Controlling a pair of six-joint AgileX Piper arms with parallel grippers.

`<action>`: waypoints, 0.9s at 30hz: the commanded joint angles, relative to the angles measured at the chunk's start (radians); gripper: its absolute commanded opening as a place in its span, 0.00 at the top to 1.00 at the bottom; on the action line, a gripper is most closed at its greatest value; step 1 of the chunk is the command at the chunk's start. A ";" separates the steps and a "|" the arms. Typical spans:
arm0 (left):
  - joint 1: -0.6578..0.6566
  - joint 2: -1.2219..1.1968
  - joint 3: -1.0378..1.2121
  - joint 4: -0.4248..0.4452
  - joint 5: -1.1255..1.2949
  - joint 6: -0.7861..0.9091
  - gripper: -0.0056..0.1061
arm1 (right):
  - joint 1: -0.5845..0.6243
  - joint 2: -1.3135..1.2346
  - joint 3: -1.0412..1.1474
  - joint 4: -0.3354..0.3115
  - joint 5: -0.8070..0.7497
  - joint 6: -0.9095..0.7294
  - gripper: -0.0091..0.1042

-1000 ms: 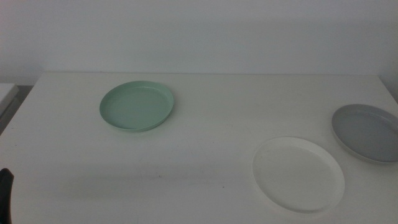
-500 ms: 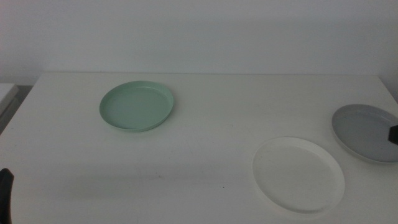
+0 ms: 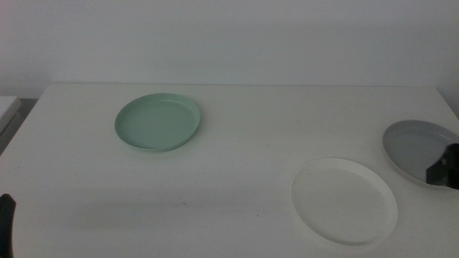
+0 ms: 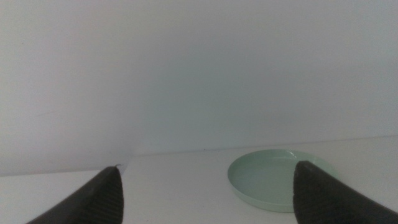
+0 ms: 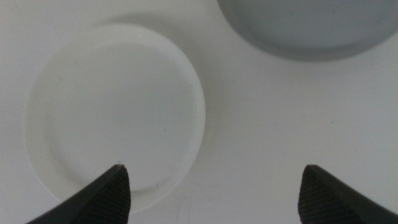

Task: Stack the three bowls on top of each other.

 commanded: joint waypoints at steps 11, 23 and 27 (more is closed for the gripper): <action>0.001 -0.004 0.000 -0.008 -0.008 -0.005 0.11 | 0.101 0.434 -0.125 -0.041 -0.010 0.056 0.10; 0.001 -0.004 0.000 -0.008 -0.008 -0.005 0.11 | 0.112 0.641 -0.126 -0.023 -0.215 0.087 0.33; 0.001 -0.004 0.000 -0.008 -0.008 -0.005 0.11 | 0.112 0.661 -0.127 -0.022 -0.241 0.089 0.55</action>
